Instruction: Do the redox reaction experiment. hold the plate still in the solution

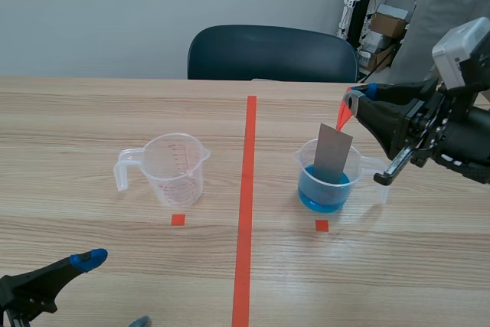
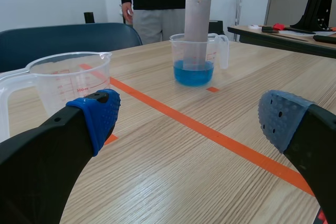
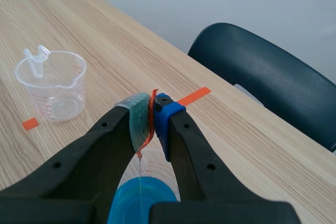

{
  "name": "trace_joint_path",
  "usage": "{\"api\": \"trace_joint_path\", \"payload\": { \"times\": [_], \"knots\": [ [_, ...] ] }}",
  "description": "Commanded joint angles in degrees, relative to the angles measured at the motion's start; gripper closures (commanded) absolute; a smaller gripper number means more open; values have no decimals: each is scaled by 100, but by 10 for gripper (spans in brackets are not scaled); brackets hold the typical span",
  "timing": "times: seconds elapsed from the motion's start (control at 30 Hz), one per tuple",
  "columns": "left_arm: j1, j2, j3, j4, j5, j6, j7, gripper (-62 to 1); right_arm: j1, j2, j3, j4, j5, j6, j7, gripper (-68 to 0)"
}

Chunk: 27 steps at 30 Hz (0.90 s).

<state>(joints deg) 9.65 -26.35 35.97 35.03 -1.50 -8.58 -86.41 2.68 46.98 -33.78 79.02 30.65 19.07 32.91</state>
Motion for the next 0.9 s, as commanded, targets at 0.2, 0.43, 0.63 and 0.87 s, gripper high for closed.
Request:
{"api": "trace_joint_path", "payload": {
  "times": [0.2,0.43,0.63,0.87],
  "knots": [
    [-13,-4,-20,103,4,28,-262,-557,81,13,39,61,57,-2,2,-4],
    [-13,-4,-20,103,7,28,-262,-557,81,13,39,61,57,0,2,-4],
    [-13,-22,-20,103,7,28,-262,-557,81,13,39,61,57,-2,0,-4],
    [-11,-20,-20,103,68,28,-262,-557,81,13,39,61,59,2,4,-4]
  ]
}}
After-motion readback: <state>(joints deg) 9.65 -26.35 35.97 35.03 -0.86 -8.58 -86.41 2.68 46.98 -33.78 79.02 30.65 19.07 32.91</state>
